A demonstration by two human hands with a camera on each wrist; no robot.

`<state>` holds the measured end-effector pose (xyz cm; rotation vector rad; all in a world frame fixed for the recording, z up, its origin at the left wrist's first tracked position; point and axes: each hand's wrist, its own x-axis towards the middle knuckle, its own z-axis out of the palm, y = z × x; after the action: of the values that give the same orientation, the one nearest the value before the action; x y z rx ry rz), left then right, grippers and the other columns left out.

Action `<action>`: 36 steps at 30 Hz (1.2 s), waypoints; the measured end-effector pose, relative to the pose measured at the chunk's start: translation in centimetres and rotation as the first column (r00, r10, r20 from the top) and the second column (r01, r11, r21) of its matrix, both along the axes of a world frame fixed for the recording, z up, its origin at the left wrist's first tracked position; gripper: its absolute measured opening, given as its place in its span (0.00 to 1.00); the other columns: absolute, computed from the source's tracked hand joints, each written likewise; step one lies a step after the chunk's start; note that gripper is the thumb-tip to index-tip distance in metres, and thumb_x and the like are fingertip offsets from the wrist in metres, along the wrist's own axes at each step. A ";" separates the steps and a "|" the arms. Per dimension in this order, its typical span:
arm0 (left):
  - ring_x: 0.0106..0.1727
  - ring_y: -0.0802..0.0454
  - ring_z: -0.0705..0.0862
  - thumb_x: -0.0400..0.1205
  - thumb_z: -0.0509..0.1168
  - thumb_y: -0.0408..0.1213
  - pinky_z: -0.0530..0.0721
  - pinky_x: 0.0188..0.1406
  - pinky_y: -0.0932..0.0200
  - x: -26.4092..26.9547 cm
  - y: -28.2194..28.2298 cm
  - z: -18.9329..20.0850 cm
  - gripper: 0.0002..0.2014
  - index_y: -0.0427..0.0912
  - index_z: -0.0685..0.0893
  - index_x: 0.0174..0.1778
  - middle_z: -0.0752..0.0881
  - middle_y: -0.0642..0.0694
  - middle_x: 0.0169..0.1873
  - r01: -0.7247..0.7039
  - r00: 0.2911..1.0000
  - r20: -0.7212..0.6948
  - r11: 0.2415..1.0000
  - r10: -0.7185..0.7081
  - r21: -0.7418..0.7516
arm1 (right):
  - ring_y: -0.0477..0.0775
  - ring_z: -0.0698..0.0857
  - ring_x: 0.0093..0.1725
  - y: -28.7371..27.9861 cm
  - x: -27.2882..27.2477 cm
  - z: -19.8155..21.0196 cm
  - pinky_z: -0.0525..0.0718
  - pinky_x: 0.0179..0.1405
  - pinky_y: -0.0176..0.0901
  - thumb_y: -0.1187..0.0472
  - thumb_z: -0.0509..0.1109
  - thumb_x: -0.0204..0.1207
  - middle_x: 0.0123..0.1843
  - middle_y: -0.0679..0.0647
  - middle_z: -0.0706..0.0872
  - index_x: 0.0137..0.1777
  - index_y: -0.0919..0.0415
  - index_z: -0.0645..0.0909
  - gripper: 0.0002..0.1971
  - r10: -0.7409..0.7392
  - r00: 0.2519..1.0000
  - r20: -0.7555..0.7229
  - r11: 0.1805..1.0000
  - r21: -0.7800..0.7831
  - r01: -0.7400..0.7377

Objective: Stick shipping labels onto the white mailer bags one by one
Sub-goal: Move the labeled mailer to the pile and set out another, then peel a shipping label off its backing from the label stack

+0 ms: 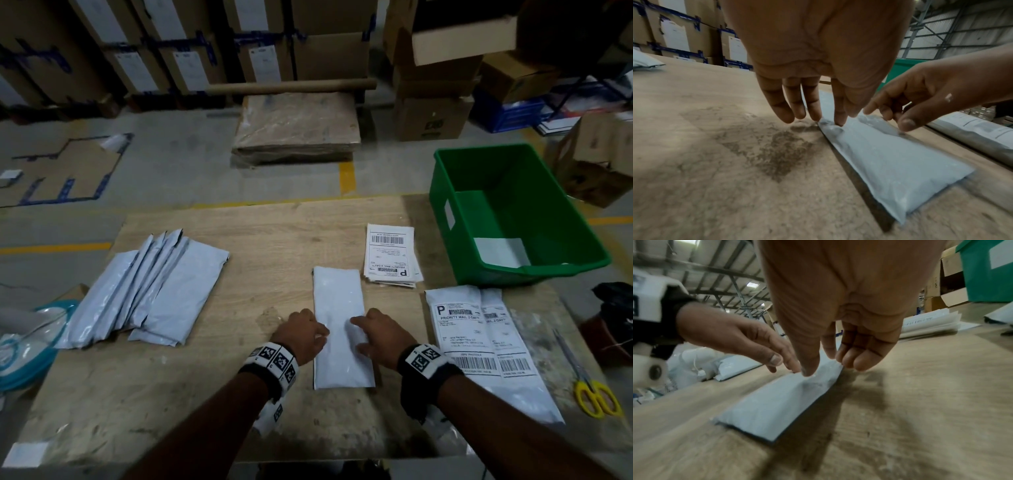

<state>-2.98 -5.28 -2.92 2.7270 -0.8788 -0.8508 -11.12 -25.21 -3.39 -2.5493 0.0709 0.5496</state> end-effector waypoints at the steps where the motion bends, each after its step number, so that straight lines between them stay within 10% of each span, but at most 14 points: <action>1: 0.68 0.44 0.71 0.85 0.58 0.47 0.75 0.67 0.46 0.0 0.0 0.0 0.17 0.53 0.82 0.68 0.75 0.44 0.65 0.005 1.000 0.000 1.000 -0.005 -0.001 | 0.59 0.74 0.66 0.1 0.0 -0.2 0.74 0.64 0.48 0.54 0.71 0.74 0.66 0.56 0.73 0.76 0.53 0.69 0.29 0.012 1.000 -0.027 1.000 -0.021 -0.013; 27: 0.65 0.45 0.76 0.85 0.59 0.45 0.73 0.68 0.48 6.0 -8.5 0.3 0.16 0.49 0.81 0.66 0.80 0.43 0.61 0.151 0.988 0.073 0.948 -0.136 -0.279 | 0.62 0.82 0.51 -9.2 4.7 2.7 0.72 0.45 0.41 0.65 0.68 0.72 0.49 0.60 0.83 0.45 0.59 0.81 0.04 -0.352 0.921 0.167 0.929 -0.053 0.365; 36: 0.73 0.43 0.71 0.79 0.55 0.51 0.71 0.72 0.45 7.1 -13.1 -1.0 0.29 0.46 0.71 0.76 0.73 0.44 0.72 0.143 0.990 0.041 0.960 -0.137 -0.242 | 0.63 0.79 0.64 -12.1 5.3 1.3 0.74 0.61 0.44 0.67 0.66 0.77 0.62 0.65 0.83 0.64 0.65 0.78 0.16 -0.514 0.849 0.120 0.851 -0.055 0.523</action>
<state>4.16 -18.41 -3.91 2.4908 -1.1134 -0.6821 -5.82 -37.32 -2.10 -2.4809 0.7415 0.2034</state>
